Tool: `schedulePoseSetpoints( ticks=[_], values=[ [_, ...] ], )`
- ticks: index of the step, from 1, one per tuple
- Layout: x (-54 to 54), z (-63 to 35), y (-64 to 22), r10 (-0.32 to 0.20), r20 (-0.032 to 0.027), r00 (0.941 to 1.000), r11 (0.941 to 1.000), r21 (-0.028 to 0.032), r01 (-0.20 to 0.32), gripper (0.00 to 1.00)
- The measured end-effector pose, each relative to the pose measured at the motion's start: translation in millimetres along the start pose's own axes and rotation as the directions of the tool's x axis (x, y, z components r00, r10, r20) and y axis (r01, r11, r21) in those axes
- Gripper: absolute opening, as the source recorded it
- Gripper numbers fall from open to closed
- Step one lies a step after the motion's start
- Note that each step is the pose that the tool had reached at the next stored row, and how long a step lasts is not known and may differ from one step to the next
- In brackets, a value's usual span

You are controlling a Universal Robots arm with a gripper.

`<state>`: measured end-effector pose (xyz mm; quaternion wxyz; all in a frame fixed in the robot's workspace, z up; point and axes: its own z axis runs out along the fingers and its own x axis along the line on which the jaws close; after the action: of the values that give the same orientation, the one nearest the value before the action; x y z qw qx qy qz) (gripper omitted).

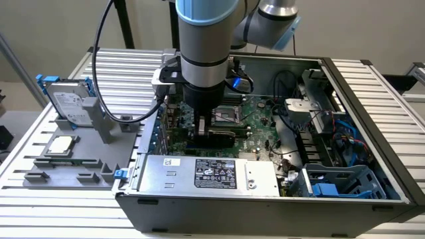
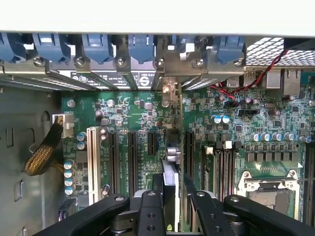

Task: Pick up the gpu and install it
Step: 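Insert the gpu into the slot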

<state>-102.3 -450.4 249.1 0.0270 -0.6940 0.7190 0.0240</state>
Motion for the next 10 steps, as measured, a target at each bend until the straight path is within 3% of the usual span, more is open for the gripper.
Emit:
schedulePoseSetpoints(
  ticks=[2, 3, 5, 10],
  values=[
    [-0.4, 0.0, 0.1, 0.000, 0.0023, 1.0000, 1.0000, 0.0001, 0.000, 0.00],
    [-0.5, -1.0, 0.1, 0.001, 0.0028, 1.0000, 1.0000, 0.0009, -0.001, 1.00],
    [-0.6, -8.4, 0.0, 0.000, 0.0000, 1.0000, 1.0000, -0.0001, 0.000, 1.00],
    [-2.2, -31.5, -0.1, 0.000, -0.0002, 1.0000, 1.0000, -0.0020, 0.000, 1.00]
  ],
)
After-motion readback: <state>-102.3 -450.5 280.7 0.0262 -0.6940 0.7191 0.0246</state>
